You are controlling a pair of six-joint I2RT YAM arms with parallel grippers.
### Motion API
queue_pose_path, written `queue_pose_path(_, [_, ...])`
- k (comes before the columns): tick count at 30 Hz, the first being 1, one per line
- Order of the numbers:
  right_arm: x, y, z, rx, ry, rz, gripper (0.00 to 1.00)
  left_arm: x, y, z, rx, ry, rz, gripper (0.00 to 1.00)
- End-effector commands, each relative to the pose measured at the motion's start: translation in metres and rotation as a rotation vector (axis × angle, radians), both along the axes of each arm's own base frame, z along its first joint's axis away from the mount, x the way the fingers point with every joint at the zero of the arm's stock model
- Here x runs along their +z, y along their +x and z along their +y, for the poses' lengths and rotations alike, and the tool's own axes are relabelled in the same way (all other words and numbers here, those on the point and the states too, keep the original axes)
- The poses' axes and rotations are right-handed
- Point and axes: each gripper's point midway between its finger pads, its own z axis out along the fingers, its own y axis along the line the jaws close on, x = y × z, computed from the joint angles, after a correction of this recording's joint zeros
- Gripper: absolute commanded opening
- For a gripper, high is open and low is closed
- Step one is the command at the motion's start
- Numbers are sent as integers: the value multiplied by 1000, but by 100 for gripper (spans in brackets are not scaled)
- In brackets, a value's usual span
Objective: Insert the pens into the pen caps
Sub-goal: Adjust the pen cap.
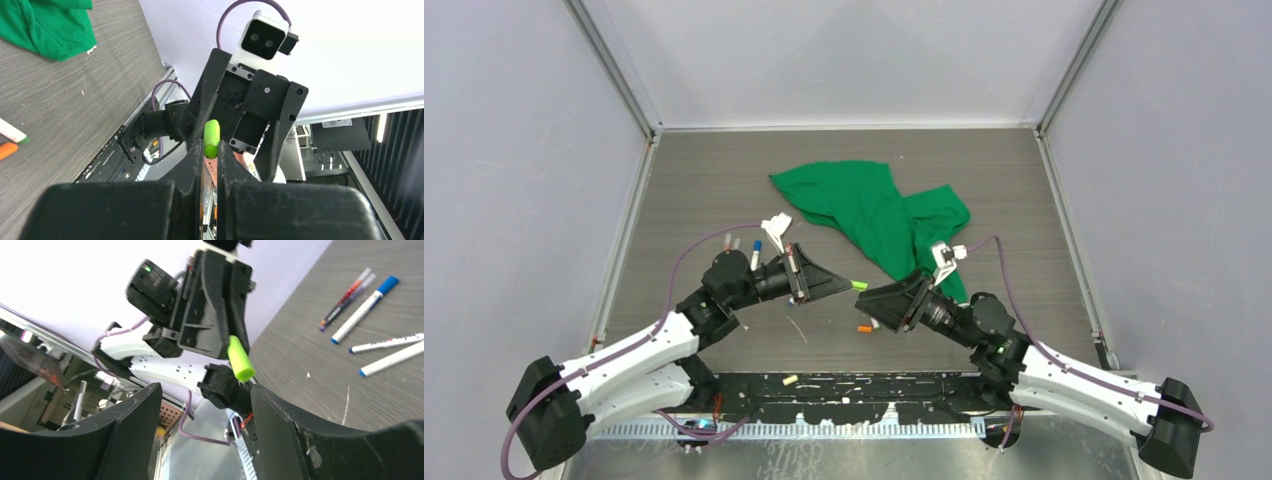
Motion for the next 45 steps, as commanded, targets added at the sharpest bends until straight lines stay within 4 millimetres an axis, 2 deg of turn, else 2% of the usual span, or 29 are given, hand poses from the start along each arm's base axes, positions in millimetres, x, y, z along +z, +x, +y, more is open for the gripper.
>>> queue_pose_path(1, [51,1,-18,-51,179,-56,71,25,-10,3,-31,-81,-59,0])
queue_pose_path(6, [46,6,-17,-80,126,-46,64,32,-17,2,-74,-105,-69,0])
queue_pose_path(11, [40,7,-11,-70,103,-35,63,40,-20,1,-98,-150,-73,0])
queue_pose_path(21, [56,5,-8,-49,145,-73,43,40,-27,0,-142,-154,-64,0])
queue_pose_path(28, [60,4,-5,-32,180,-76,38,40,-30,1,-151,-159,-69,0])
queue_pose_path(32, [60,3,-2,-19,183,-77,32,40,-30,2,-151,-158,-68,0])
queue_pose_path(38, [59,2,-1,-10,186,-77,7,38,-28,2,-138,-154,-67,0])
queue_pose_path(39, [59,2,-2,-14,186,-81,3,36,-28,1,-138,-144,-64,5])
queue_pose_path(40, [58,3,-3,-21,178,-86,1,33,-28,1,-137,-128,-61,18])
queue_pose_path(41, [54,6,-4,-38,151,-79,0,29,-27,1,-134,-103,-67,39])
queue_pose_path(42, [49,10,-4,-59,115,-70,1,24,-24,2,-128,-66,-69,54])
queue_pose_path(43, [44,13,-6,-80,70,-63,1,20,-21,4,-117,-27,-74,65])
queue_pose_path(45, [32,22,-11,-127,-37,-61,1,-7,-10,16,-82,138,-36,79])
